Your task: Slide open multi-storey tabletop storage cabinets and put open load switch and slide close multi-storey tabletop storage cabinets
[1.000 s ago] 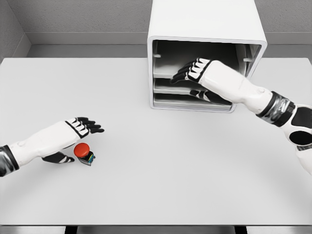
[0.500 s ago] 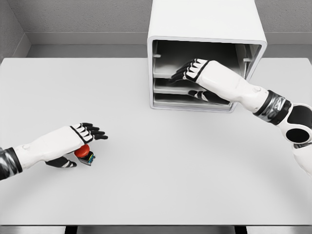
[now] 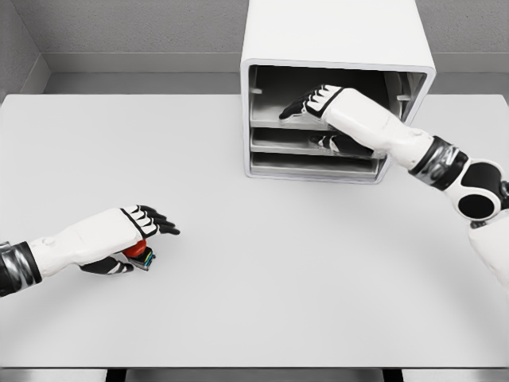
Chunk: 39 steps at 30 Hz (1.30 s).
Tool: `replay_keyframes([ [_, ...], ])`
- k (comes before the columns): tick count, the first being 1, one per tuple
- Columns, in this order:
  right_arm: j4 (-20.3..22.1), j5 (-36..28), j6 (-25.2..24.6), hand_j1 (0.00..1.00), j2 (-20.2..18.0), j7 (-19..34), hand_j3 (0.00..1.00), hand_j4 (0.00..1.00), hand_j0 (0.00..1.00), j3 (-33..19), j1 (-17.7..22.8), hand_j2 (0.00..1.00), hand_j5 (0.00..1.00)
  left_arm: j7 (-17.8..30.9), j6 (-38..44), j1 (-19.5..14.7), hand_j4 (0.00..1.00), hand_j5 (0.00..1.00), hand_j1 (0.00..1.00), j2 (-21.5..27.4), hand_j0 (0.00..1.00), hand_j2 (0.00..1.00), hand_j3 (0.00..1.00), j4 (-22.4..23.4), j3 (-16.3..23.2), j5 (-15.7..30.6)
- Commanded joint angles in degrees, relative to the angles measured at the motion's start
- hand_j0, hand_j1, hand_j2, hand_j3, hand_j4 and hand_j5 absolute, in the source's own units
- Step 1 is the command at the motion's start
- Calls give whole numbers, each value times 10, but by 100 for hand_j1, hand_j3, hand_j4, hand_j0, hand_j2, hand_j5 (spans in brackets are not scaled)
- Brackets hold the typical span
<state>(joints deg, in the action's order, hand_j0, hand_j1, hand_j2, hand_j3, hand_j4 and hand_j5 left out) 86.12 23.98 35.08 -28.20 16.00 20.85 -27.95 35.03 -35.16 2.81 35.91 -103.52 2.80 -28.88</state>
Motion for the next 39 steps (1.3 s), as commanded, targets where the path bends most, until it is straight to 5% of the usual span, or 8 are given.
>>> replay_keyframes([
  [1,-18,-3,-1,73,7,2,73,73,73,8,0,73,73,0,2,0,82,82,82,0,82,82,82,0,0,4],
  [16,-74,1,-1,73,26,3,73,73,73,11,-24,73,73,0,2,0,68,68,68,4,68,68,68,0,0,4],
  [39,-77,9,-1,75,25,7,75,75,75,27,-12,75,75,0,2,-15,53,53,53,5,53,53,53,1,0,12],
])
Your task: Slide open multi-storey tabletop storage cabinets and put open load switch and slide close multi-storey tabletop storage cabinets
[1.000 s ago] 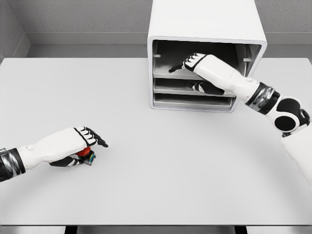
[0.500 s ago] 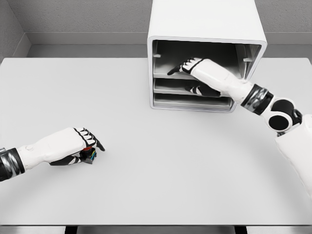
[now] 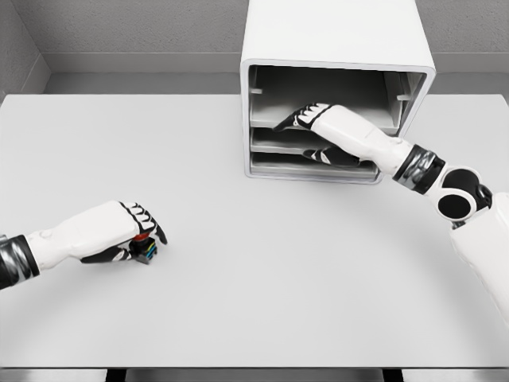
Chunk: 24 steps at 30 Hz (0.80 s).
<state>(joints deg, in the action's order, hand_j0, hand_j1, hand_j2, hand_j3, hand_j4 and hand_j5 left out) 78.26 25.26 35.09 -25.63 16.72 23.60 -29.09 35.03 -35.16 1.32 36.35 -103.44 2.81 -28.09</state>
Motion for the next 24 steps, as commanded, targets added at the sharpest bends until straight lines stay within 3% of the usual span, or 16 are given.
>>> replay_keyframes([
  [1,7,-4,-1,75,-1,1,75,75,75,0,1,75,75,0,2,-1,52,52,52,0,52,52,52,0,0,4],
  [15,95,-10,-1,77,-45,2,77,77,77,-7,48,77,77,0,2,-10,33,33,33,0,33,33,33,0,-2,5],
  [24,126,-11,-1,77,-53,1,77,77,77,-16,69,77,77,0,2,-26,33,33,33,-1,33,33,33,0,-7,10],
])
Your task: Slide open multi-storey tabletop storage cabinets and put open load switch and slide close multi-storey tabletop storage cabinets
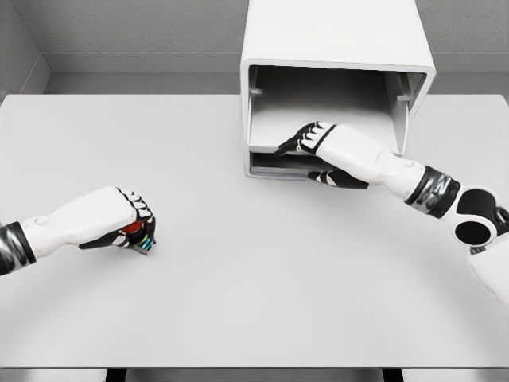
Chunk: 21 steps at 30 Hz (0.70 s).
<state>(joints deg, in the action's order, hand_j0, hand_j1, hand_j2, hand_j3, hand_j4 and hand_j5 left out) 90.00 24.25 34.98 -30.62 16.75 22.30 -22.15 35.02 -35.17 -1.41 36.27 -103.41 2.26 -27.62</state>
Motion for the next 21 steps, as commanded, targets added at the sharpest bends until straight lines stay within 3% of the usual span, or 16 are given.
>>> replay_keyframes([
  [1,9,-1,0,77,-3,0,77,77,77,-3,0,77,77,0,2,0,33,33,33,0,33,33,33,0,-2,6],
  [12,53,-1,0,77,-24,0,77,77,77,-24,40,77,77,0,2,-22,32,32,32,1,32,32,32,0,-4,13],
  [21,79,-2,0,77,-33,2,77,77,77,-28,47,77,77,0,2,-34,32,32,32,-1,32,32,32,0,-5,13],
])
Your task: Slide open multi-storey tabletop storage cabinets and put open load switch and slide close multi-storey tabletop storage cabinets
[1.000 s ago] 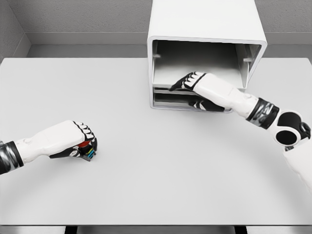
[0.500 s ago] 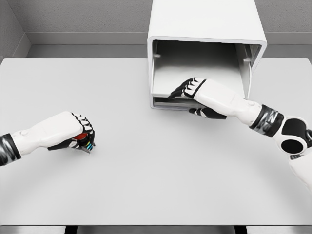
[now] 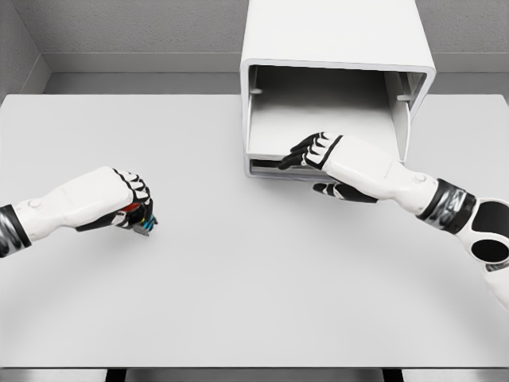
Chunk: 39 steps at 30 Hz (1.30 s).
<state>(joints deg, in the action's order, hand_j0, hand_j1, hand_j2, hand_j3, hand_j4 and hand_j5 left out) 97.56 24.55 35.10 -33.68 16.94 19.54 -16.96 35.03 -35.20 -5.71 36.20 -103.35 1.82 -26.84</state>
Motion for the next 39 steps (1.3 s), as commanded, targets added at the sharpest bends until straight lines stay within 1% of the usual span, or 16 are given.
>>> replay_keyframes([
  [1,13,-5,-1,77,-2,0,77,77,77,-15,3,77,77,0,2,-2,32,32,32,-2,32,32,32,0,-1,4],
  [2,22,-6,-1,77,-2,0,77,77,77,-26,6,77,77,0,2,-4,32,32,32,-2,32,32,32,0,-1,5],
  [4,23,-9,-1,77,-2,0,77,77,77,-42,9,77,77,0,2,-4,32,32,32,-3,32,32,32,0,-1,5],
  [6,24,-15,-1,76,-2,0,76,76,76,-69,18,76,76,0,2,-4,32,32,32,-3,32,32,32,0,-1,5],
  [11,24,-20,-1,72,-2,-1,72,72,72,-105,33,72,72,0,2,-8,32,32,32,-4,32,32,32,0,-1,5],
  [16,23,-29,-1,66,-2,0,66,66,66,-151,64,66,66,0,2,-16,32,32,32,-9,32,32,32,0,-1,5],
  [17,22,-32,-1,64,-2,0,64,64,64,-170,72,64,64,0,2,-20,32,32,32,-15,32,32,32,0,-1,5],
  [20,22,-42,-1,64,-2,0,64,64,64,-201,92,64,64,0,2,-26,32,32,32,-16,32,32,32,0,-1,5],
  [22,18,-44,-1,64,-2,1,64,64,64,-203,96,64,64,0,2,-29,32,32,32,-24,32,32,32,0,-1,5],
  [26,16,-45,-1,64,-2,1,64,64,64,-251,122,64,64,0,2,-32,32,32,32,-24,32,32,32,0,-1,5],
  [32,14,-45,-1,64,-2,1,64,64,64,-275,139,64,64,0,2,-37,33,33,33,-24,33,33,33,0,-1,4],
  [36,11,-45,-1,64,-2,1,64,64,64,-276,140,64,64,0,2,-40,33,33,33,-24,33,33,33,0,-1,4],
  [39,10,-46,-1,64,-2,0,64,64,64,-290,140,64,64,0,2,-41,33,33,33,-24,33,33,33,0,-1,4],
])
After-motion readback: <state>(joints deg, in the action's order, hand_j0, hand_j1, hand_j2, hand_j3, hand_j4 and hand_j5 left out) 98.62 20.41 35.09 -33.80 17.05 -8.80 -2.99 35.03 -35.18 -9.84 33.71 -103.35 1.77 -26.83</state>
